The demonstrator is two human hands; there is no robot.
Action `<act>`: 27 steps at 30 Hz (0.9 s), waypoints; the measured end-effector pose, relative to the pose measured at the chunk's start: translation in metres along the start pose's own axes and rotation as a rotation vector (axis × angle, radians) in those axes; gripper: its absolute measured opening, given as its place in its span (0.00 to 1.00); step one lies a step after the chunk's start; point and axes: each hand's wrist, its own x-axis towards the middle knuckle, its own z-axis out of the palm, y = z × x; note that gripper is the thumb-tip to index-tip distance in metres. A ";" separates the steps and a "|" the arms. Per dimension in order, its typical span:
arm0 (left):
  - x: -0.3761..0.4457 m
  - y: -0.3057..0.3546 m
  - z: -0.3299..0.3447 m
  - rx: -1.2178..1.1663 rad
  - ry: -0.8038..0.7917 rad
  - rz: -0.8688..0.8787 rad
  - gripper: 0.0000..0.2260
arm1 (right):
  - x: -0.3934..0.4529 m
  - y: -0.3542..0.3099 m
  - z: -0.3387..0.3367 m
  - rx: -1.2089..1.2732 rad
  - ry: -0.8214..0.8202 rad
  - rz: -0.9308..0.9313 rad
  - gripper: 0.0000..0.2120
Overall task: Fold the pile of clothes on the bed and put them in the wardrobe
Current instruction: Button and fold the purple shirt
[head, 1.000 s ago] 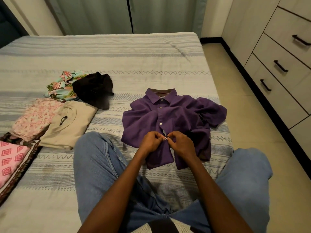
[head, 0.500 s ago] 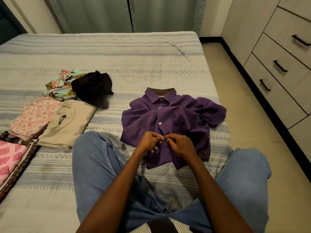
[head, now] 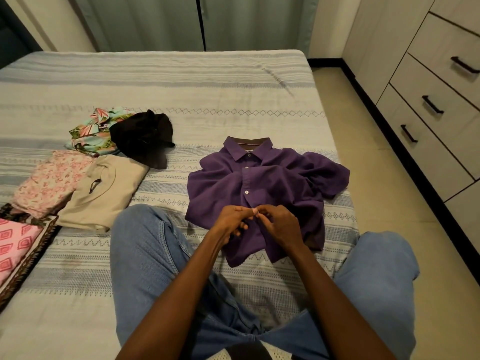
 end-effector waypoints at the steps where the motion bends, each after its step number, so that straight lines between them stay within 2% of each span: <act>1: 0.000 -0.002 0.002 0.022 0.021 0.023 0.07 | -0.001 -0.002 -0.001 0.007 0.015 -0.012 0.08; 5: 0.000 0.000 0.000 0.037 0.022 0.021 0.06 | 0.002 0.004 0.002 0.061 -0.010 -0.014 0.06; 8: 0.002 0.005 -0.007 -0.011 -0.064 -0.033 0.06 | 0.008 0.008 0.004 0.265 -0.053 0.055 0.06; 11: 0.001 0.006 -0.010 0.050 -0.045 -0.034 0.07 | 0.008 0.007 0.008 0.427 -0.067 0.099 0.07; 15: 0.002 0.005 -0.014 0.227 -0.003 0.009 0.07 | 0.009 0.009 0.009 0.428 -0.184 0.162 0.05; 17: 0.006 0.005 -0.017 0.280 0.024 0.023 0.07 | 0.010 0.011 0.005 0.336 -0.217 0.180 0.09; 19: 0.008 0.008 -0.020 0.280 0.116 0.073 0.08 | 0.012 0.012 0.001 0.267 -0.166 0.197 0.11; 22: 0.010 0.016 -0.022 0.350 0.253 0.260 0.03 | 0.021 0.009 -0.005 0.272 -0.056 0.209 0.07; 27: 0.028 0.040 -0.025 0.372 0.370 0.461 0.03 | 0.061 0.006 -0.013 0.272 0.026 0.136 0.09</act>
